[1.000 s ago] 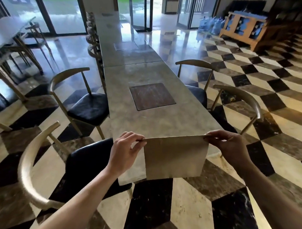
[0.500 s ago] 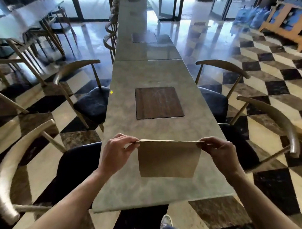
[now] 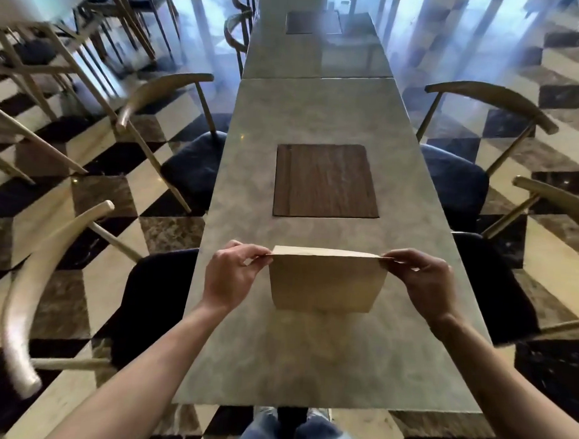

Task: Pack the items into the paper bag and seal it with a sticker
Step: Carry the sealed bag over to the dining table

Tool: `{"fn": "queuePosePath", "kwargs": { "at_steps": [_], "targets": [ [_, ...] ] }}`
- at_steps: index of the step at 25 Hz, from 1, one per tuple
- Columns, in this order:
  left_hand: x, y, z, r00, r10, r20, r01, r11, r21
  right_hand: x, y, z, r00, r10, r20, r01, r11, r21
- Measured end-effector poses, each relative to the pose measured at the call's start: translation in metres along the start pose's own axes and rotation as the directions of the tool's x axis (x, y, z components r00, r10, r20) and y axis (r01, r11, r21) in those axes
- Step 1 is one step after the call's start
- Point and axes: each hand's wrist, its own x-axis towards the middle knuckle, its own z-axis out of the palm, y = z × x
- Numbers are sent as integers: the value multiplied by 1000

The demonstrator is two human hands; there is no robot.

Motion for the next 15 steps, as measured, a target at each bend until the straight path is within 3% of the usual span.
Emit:
{"fn": "queuePosePath", "kwargs": {
  "at_steps": [15],
  "targets": [
    [2, -6, 11, 999, 18, 33, -15, 996, -84, 13, 8, 6, 994, 97, 48, -97, 995, -14]
  ]
}}
